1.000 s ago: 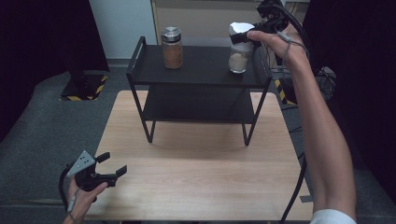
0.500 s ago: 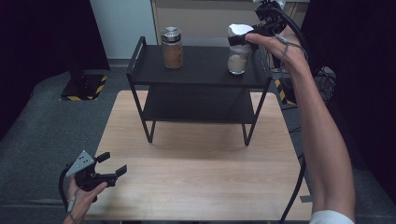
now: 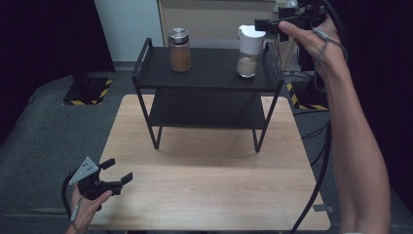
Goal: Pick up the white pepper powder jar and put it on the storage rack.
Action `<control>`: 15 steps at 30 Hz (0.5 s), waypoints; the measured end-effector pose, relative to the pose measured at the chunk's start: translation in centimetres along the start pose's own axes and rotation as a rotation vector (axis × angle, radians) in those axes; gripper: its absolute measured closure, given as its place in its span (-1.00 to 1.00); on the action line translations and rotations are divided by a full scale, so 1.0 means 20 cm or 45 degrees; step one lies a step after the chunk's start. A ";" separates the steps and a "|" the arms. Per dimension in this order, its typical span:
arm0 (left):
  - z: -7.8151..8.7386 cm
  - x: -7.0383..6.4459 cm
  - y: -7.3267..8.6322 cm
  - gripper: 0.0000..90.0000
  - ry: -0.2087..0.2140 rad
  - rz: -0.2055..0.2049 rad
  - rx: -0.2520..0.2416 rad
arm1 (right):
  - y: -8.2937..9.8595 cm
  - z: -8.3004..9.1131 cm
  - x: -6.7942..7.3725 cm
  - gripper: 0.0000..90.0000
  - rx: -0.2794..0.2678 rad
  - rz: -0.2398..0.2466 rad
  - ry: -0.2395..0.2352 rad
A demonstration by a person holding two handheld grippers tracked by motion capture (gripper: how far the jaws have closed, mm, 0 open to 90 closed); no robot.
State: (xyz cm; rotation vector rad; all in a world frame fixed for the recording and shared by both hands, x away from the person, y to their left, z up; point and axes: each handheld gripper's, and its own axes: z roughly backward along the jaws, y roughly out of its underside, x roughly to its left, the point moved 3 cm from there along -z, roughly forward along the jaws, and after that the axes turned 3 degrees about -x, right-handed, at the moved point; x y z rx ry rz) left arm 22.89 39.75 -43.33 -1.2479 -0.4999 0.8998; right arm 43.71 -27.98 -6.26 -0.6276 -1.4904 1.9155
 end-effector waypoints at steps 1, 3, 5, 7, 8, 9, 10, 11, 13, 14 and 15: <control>0.00 0.00 0.00 -0.92 0.000 -0.003 0.000 | 0.00 0.03 0.00 -0.96 -0.016 -0.001 -0.015; 0.00 0.00 0.00 -0.92 0.002 -0.004 0.000 | 0.02 0.08 0.01 -0.96 -0.058 -0.006 -0.020; 0.00 0.00 -0.01 -0.92 0.005 -0.003 -0.001 | 0.03 0.13 0.01 -0.97 -0.085 -0.008 -0.033; -0.01 0.00 -0.01 -0.92 0.007 -0.002 -0.005 | 0.05 0.18 0.02 -0.97 -0.110 0.000 -0.037; -0.01 -0.01 -0.01 -0.92 0.008 -0.009 -0.005 | 0.06 0.20 0.03 -0.97 -0.120 0.001 -0.038; -0.01 -0.01 -0.01 -0.92 0.009 -0.009 -0.005 | 0.08 0.23 0.04 -0.97 -0.132 0.004 -0.042; -0.01 -0.01 -0.01 -0.92 0.011 -0.010 -0.005 | 0.09 0.25 0.05 -0.97 -0.138 0.008 -0.045; -0.01 -0.01 -0.01 -0.92 0.013 -0.012 -0.005 | 0.10 0.28 0.06 -0.97 -0.144 0.016 -0.050; -0.01 -0.01 -0.01 -0.92 0.014 -0.014 -0.009 | 0.13 0.32 0.07 -0.97 -0.150 0.033 -0.058; -0.01 -0.01 -0.01 -0.92 0.015 -0.015 -0.011 | 0.16 0.34 0.08 -0.97 -0.157 0.037 -0.062; -0.01 -0.01 -0.01 -0.92 0.015 -0.016 -0.011 | 0.19 0.37 0.09 -0.97 -0.168 0.027 -0.065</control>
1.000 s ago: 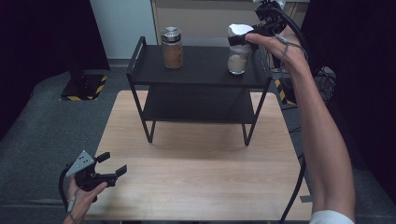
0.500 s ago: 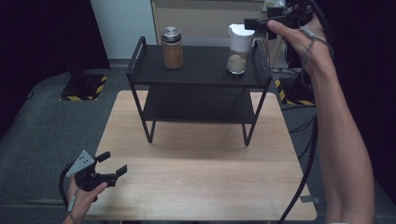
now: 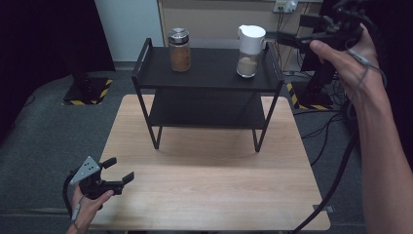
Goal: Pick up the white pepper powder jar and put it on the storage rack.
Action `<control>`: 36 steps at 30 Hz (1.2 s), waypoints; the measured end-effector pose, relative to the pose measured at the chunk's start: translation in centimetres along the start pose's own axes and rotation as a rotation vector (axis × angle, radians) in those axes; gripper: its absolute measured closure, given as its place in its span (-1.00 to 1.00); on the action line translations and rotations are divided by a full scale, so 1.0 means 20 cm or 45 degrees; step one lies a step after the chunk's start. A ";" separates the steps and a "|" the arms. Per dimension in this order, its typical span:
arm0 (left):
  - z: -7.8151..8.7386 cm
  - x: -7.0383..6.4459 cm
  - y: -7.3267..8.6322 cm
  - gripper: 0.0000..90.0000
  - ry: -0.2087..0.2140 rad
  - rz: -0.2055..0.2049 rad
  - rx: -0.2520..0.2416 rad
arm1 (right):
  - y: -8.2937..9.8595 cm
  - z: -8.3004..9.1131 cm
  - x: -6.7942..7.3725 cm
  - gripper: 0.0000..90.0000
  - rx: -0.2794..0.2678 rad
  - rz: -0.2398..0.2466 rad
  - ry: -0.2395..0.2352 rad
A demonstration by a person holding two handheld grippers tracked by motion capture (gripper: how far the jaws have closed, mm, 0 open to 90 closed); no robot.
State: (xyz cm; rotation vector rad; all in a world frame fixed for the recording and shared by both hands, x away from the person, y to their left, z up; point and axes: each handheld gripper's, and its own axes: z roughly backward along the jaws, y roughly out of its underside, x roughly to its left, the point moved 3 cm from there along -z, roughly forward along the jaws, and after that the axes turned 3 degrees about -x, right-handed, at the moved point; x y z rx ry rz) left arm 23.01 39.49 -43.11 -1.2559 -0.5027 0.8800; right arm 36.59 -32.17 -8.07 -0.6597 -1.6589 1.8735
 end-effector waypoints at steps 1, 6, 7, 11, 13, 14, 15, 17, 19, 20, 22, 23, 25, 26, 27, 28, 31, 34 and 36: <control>0.00 0.00 0.00 -0.92 -0.001 -0.001 0.001 | 0.02 0.02 0.01 -0.97 -0.002 0.002 -0.005; 0.00 0.00 0.00 -0.92 -0.004 0.012 -0.008 | 0.13 0.13 0.08 -0.97 -0.015 0.040 -0.023; 0.00 0.00 0.00 -0.92 -0.005 0.007 -0.007 | 0.15 0.14 0.09 -0.97 -0.015 0.043 -0.023; 0.00 -0.01 -0.01 -0.92 -0.002 -0.010 -0.014 | 0.26 0.22 0.12 -0.97 -0.023 0.053 -0.035; 0.00 -0.02 -0.01 -0.92 -0.002 -0.005 -0.018 | 0.34 0.25 0.15 -0.98 -0.028 0.058 -0.033; 0.00 -0.02 -0.01 -0.92 -0.006 -0.001 -0.019 | 0.36 0.26 0.15 -0.98 -0.024 0.050 -0.038; -0.01 -0.02 0.00 -0.92 -0.010 0.004 -0.019 | 0.40 0.27 0.16 -0.98 -0.027 0.041 -0.048; -0.01 -0.03 -0.01 -0.92 -0.006 -0.001 -0.010 | 0.47 0.28 0.18 -0.98 -0.030 0.035 -0.049; -0.02 -0.03 -0.01 -0.92 -0.006 -0.017 -0.007 | 0.56 0.30 0.20 -0.98 -0.026 0.019 -0.039; -0.02 -0.03 -0.01 -0.92 -0.006 -0.019 -0.011 | 0.58 0.30 0.20 -0.98 -0.022 0.022 -0.050; -0.02 -0.04 -0.02 -0.92 -0.011 -0.025 -0.010 | 0.65 0.31 0.21 -0.98 -0.015 0.009 -0.058; -0.02 -0.04 -0.01 -0.92 -0.013 -0.022 -0.010 | 0.69 0.31 0.21 -0.98 -0.012 0.005 -0.049; -0.01 -0.05 -0.02 -0.92 -0.024 -0.038 -0.012 | 0.76 0.31 0.21 -0.98 -0.006 -0.015 -0.036; -0.01 -0.06 -0.02 -0.92 -0.027 -0.054 -0.015 | 0.80 0.32 0.22 -0.98 -0.007 -0.029 -0.024; -0.01 -0.06 -0.02 -0.92 -0.026 -0.069 -0.016 | 0.84 0.32 0.23 -0.98 -0.001 -0.032 -0.008; -0.01 -0.07 -0.02 -0.92 -0.025 -0.073 -0.021 | 0.87 0.33 0.24 -0.97 0.009 -0.029 0.011; -0.01 -0.06 -0.02 -0.92 -0.022 -0.072 -0.020 | 0.97 0.35 0.25 -0.98 0.021 -0.067 0.050; 0.00 -0.06 -0.02 -0.92 -0.026 -0.066 -0.028 | 1.08 0.38 0.27 -0.98 0.036 -0.079 0.097; 0.01 -0.05 -0.02 -0.92 -0.028 -0.055 -0.039 | 1.14 0.39 0.29 -0.97 0.036 -0.077 0.126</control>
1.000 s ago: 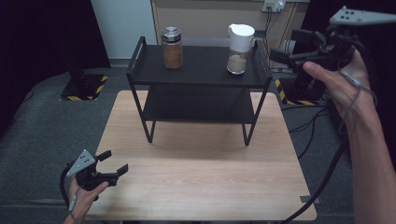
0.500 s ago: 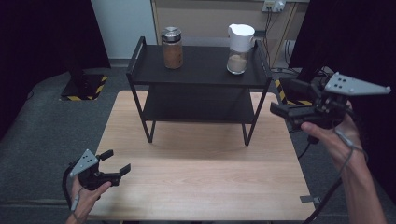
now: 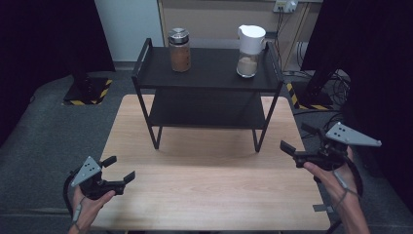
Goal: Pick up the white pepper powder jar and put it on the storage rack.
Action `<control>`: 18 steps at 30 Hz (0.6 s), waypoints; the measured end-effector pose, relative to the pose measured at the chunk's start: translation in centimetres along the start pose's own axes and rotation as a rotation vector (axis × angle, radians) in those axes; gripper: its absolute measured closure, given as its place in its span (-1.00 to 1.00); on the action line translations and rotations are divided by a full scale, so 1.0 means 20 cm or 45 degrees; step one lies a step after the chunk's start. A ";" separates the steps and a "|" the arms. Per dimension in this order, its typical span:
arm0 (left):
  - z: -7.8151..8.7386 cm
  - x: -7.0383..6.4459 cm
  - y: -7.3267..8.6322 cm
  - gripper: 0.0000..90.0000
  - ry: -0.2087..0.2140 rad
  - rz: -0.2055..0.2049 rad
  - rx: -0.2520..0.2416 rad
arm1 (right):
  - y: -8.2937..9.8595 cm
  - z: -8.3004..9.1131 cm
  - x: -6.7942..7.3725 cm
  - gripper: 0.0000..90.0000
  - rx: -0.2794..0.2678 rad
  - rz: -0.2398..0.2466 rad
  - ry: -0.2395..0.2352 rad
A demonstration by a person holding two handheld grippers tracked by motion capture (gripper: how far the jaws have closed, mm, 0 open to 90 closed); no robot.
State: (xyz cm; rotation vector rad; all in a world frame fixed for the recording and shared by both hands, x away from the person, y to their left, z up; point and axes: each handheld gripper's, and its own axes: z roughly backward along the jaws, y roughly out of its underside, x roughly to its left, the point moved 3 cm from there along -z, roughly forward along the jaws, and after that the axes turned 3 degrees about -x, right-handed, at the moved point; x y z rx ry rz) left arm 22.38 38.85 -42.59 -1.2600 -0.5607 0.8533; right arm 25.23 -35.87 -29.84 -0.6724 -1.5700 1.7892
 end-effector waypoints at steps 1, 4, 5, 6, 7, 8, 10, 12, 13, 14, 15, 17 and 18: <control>0.00 0.00 0.00 -0.92 0.000 0.003 -0.003 | 0.02 0.00 0.00 -0.96 0.003 -0.003 0.007; 0.00 0.01 0.00 -0.92 0.001 0.006 -0.004 | 0.12 0.00 0.02 -0.96 0.030 -0.013 0.040; 0.00 0.01 0.00 -0.92 0.003 0.007 -0.006 | 0.15 0.00 0.03 -0.96 0.035 -0.019 0.052; 0.00 0.01 0.00 -0.92 0.006 0.006 -0.008 | 0.18 0.00 0.04 -0.96 0.038 -0.030 0.063; 0.00 0.01 0.00 -0.92 0.007 0.002 -0.009 | 0.21 0.00 0.05 -0.96 0.039 -0.027 0.074; 0.00 0.01 0.00 -0.92 0.008 -0.002 -0.011 | 0.23 0.00 0.06 -0.96 0.039 -0.023 0.088; 0.00 0.01 0.00 -0.92 0.011 -0.004 -0.010 | 0.28 0.00 0.09 -0.94 0.060 -0.016 0.119; 0.00 0.01 0.00 -0.92 0.011 -0.009 -0.010 | 0.32 0.01 0.12 -0.94 0.076 -0.003 0.161; 0.00 0.01 0.00 -0.92 0.011 -0.010 -0.011 | 0.34 0.01 0.12 -0.94 0.085 -0.009 0.163; 0.00 0.01 0.00 -0.92 0.012 -0.007 -0.013 | 0.36 0.01 0.12 -0.95 0.089 -0.025 0.166; 0.00 0.01 0.00 -0.92 0.012 -0.006 -0.009 | 0.38 0.01 0.13 -0.95 0.086 -0.033 0.172; 0.00 0.01 0.00 -0.92 0.012 -0.008 -0.006 | 0.42 0.00 0.13 -0.97 0.084 -0.041 0.172; 0.00 0.01 0.00 -0.92 0.013 -0.007 -0.007 | 0.43 0.00 0.13 -0.98 0.087 -0.054 0.174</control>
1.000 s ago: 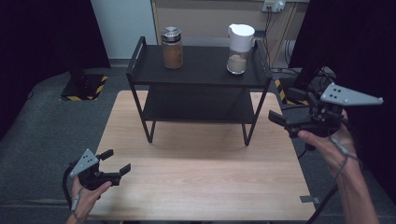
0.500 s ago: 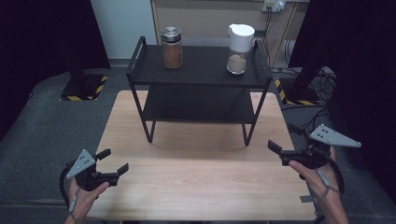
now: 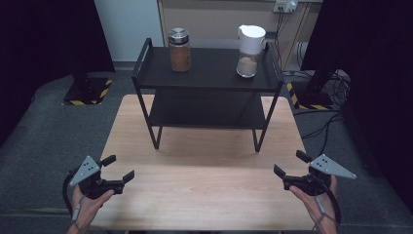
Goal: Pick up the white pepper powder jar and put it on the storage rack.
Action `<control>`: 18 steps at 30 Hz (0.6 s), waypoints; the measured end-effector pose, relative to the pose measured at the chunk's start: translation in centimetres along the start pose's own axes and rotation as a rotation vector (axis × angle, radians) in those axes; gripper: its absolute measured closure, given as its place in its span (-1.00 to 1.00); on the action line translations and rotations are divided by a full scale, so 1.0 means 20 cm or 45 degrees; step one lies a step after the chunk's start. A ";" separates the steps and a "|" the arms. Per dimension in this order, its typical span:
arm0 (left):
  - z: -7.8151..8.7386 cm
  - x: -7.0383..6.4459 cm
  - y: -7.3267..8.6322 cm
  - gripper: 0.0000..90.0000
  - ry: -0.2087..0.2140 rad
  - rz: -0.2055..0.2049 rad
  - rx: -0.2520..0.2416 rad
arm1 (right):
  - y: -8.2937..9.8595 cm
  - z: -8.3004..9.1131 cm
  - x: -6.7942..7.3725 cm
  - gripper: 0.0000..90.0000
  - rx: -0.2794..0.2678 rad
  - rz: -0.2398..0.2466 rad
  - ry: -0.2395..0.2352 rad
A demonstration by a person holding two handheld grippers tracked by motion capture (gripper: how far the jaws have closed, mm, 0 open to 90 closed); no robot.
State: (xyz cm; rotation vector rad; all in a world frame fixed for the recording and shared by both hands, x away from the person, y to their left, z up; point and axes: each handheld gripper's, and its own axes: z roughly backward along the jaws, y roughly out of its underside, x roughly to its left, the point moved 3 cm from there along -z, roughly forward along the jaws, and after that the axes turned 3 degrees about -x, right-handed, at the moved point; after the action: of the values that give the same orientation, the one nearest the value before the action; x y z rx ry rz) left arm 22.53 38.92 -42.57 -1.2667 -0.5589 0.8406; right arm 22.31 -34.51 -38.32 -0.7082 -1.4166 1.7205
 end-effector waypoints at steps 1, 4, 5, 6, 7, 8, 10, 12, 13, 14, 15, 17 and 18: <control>0.00 0.00 0.00 -0.92 0.000 -0.002 0.001 | 0.01 0.00 0.00 -0.98 0.004 -0.003 0.003; 0.00 0.00 0.00 -0.92 0.001 -0.004 0.003 | 0.05 -0.02 0.01 -0.98 0.029 -0.020 0.011; 0.00 0.00 0.00 -0.92 0.001 -0.002 0.002 | 0.05 -0.02 0.01 -0.98 0.031 -0.014 0.011; 0.01 0.00 0.00 -0.92 -0.002 -0.001 0.001 | 0.06 -0.02 0.02 -0.98 0.032 -0.006 0.019; 0.01 0.00 0.00 -0.92 -0.002 -0.002 -0.002 | 0.07 -0.02 0.02 -0.98 0.028 0.001 0.023; 0.01 0.00 0.00 -0.92 -0.003 -0.001 -0.005 | 0.08 -0.02 0.02 -0.98 0.024 0.004 0.023; 0.02 0.01 0.00 -0.92 -0.006 -0.004 -0.006 | 0.11 -0.02 0.04 -0.98 0.014 0.018 0.036; 0.02 0.01 0.00 -0.92 -0.008 -0.004 -0.010 | 0.12 -0.02 0.05 -0.98 0.017 0.040 0.037; 0.02 0.01 0.00 -0.92 -0.010 -0.004 -0.012 | 0.13 -0.01 0.05 -0.98 0.016 0.051 0.040; 0.03 0.01 0.00 -0.92 -0.013 -0.005 -0.015 | 0.14 -0.01 0.06 -0.98 0.017 0.057 0.040; 0.03 0.01 0.00 -0.92 -0.016 -0.004 -0.016 | 0.15 -0.01 0.06 -0.98 0.017 0.056 0.046; 0.04 0.02 0.00 -0.92 -0.020 -0.004 -0.020 | 0.16 -0.01 0.06 -0.98 0.021 0.059 0.054; 0.04 0.02 0.00 -0.92 -0.020 -0.004 -0.022 | 0.16 -0.01 0.06 -0.98 0.022 0.056 0.061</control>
State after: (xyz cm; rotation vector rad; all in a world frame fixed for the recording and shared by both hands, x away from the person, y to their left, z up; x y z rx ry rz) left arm 22.13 39.61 -42.46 -1.2752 -0.5819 0.8452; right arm 21.04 -33.68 -41.42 -0.7714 -1.3614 1.7364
